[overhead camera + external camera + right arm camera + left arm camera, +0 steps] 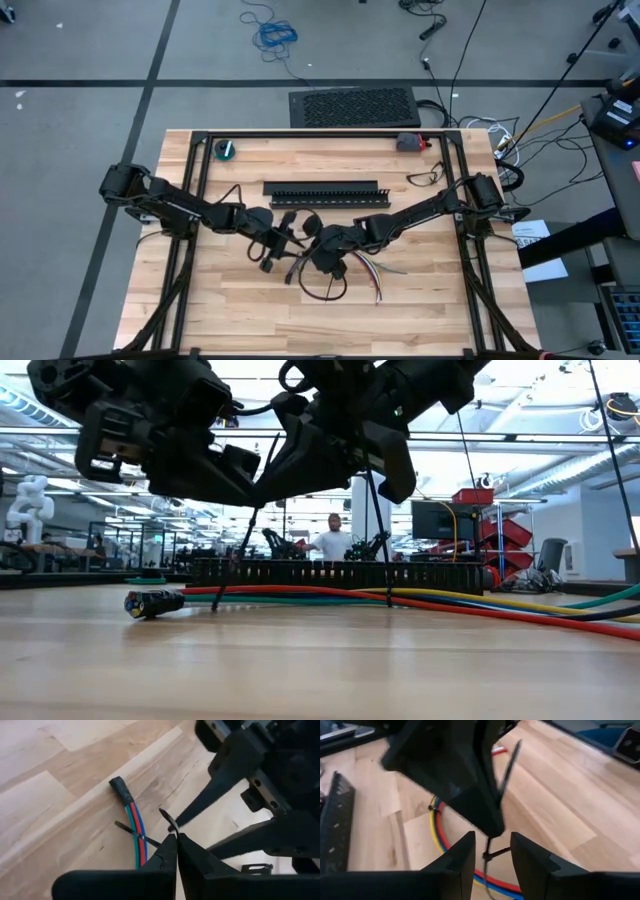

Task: Ziptie cables
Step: Wrap the cables together using a zip tie

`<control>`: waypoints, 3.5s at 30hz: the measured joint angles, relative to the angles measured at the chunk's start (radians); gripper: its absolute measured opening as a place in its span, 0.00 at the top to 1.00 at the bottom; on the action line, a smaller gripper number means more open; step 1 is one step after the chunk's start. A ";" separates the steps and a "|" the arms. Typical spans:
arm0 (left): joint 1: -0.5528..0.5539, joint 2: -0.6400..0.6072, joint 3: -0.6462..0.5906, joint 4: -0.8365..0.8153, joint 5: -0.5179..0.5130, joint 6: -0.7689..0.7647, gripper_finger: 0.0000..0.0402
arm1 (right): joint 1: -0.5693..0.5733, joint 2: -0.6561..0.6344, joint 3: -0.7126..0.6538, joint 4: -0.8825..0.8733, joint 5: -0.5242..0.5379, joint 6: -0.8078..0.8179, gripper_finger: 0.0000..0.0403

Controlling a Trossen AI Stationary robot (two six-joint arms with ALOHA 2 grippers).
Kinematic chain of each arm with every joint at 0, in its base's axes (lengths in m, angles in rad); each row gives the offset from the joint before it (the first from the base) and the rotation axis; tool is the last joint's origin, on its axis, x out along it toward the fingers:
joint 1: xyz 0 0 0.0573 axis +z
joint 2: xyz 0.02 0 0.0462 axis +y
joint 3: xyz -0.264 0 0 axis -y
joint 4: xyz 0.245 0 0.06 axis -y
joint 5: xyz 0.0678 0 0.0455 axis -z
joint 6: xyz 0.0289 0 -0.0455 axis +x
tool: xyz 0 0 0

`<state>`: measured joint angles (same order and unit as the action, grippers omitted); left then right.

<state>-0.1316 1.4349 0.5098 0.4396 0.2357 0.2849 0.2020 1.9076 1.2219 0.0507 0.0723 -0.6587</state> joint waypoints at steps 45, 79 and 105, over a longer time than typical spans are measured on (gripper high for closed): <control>0.015 0.055 0.036 -0.028 0.137 -0.122 0.75 | 0.007 0.000 0.030 0.022 -0.075 -0.112 1.00; 0.042 0.179 0.039 0.018 0.194 0.123 0.98 | 0.072 -0.076 0.027 -0.028 0.352 -0.087 1.00; 0.058 0.307 0.045 0.119 0.228 0.147 0.98 | 0.115 -0.089 0.087 -0.059 0.560 -0.132 1.00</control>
<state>-0.0737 1.7417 0.5545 0.5590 0.4641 0.4315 0.3172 1.8189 1.3092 -0.0084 0.6328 -0.7902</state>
